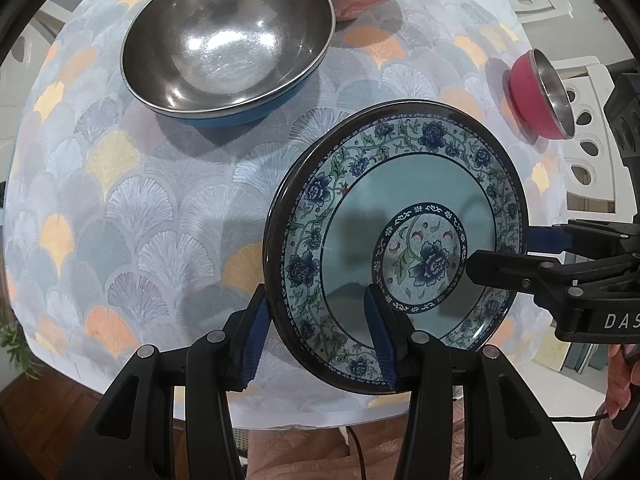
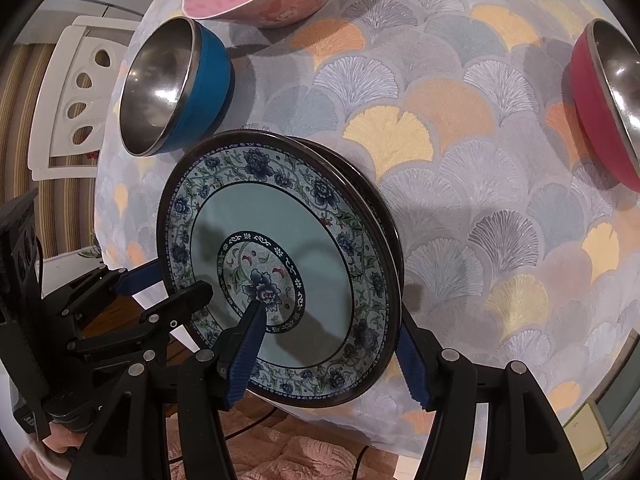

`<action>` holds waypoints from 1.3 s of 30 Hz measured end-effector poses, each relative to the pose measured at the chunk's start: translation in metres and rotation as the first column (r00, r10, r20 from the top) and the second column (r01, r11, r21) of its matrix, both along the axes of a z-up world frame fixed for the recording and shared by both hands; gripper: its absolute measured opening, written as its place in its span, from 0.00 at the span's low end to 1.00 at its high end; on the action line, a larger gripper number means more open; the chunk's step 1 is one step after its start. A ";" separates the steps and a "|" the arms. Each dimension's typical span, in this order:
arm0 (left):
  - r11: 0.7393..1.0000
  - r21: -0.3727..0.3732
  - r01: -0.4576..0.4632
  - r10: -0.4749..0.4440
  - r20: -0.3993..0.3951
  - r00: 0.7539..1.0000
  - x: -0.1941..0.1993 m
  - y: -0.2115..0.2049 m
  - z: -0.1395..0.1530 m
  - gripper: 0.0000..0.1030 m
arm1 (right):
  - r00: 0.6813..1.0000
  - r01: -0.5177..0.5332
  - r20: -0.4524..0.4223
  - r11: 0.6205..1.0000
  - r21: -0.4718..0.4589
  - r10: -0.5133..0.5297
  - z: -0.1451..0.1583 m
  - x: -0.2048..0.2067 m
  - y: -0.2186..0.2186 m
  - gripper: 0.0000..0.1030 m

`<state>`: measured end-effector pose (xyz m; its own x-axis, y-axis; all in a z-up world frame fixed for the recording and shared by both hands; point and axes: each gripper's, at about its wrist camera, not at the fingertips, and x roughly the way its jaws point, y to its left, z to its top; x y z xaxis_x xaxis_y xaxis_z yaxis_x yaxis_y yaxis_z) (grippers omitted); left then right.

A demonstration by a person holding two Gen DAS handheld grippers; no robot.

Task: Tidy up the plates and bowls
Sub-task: 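Lower the held plate with both tools onto the stacked floral plates, then open both tools and withdraw them from the plate stack, then grasp the red-outside steel bowl rim with the left tool while the right tool grips it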

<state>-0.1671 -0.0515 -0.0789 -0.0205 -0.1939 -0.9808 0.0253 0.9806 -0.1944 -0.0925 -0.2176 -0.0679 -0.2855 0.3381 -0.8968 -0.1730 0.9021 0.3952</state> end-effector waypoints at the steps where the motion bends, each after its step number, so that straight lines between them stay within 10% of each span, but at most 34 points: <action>1: 1.000 -0.001 -0.002 0.002 0.002 1.000 0.000 0.001 0.001 0.42 | 1.000 0.002 0.001 1.000 0.002 -0.002 0.000 0.000 0.000 0.59; 24: 1.000 0.018 0.007 -0.008 0.033 0.999 0.000 -0.004 0.022 0.43 | 0.999 0.033 0.019 0.999 0.042 -0.034 0.014 0.005 -0.024 0.62; 39: 0.995 0.023 0.096 -0.098 0.131 0.987 0.078 -0.067 0.091 0.45 | 0.965 0.184 0.147 0.962 0.201 -0.215 0.098 0.053 -0.121 0.62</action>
<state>-0.0890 -0.1189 0.0119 0.0915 -0.1808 -0.9793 0.1445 0.9754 -0.1666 -0.0390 -0.3387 0.0297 -0.0481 0.5367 -0.8424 -0.0737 0.8391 0.5389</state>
